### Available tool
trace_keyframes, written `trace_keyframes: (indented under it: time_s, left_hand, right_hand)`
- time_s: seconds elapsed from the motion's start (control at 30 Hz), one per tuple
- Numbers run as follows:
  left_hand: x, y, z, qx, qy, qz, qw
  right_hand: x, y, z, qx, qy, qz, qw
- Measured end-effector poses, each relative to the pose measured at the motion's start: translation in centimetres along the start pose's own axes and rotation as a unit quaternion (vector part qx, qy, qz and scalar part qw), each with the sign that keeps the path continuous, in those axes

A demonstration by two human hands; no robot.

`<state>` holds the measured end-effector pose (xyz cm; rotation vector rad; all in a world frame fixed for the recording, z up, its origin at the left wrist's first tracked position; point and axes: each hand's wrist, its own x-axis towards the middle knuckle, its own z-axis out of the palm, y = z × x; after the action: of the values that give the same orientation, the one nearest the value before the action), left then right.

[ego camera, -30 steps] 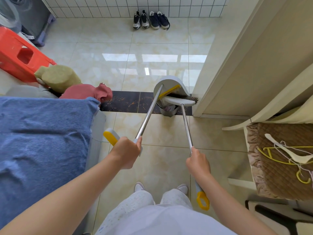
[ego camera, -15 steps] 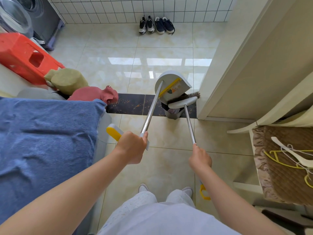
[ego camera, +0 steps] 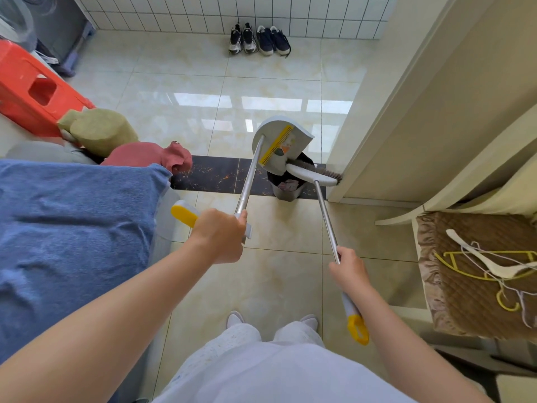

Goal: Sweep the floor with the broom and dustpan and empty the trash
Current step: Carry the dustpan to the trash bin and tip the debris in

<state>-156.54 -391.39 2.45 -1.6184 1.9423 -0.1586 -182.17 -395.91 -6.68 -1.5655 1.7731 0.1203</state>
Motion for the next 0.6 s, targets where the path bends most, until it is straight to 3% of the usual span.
trace_keyframes:
  time_s: [0.13, 0.4, 0.5, 0.6]
  left_hand:
    - [0.5, -0.2, -1.2, -0.069, 0.02, -0.032, 0.997]
    - [2.7, -3.9, -4.1, -0.198, 0.079, -0.114, 0.97]
    - [4.0, -5.7, -5.6, -0.291, 0.093, -0.147, 0.941]
    - [5.5, -8.9, -6.5, -0.44, 0.071, -0.207, 0.871]
  right_hand:
    - [0.4, -1.0, -1.4, 0.08, -0.006, -0.019, 0.997]
    - [1.4, -2.8, -4.1, 0.113, -0.039, -0.029, 0.992]
    - [1.8, -4.0, -4.8, 0.117, -0.046, -0.039, 0.991]
    - [2.9, -5.6, -5.2, 0.119, -0.05, -0.044, 0.991]
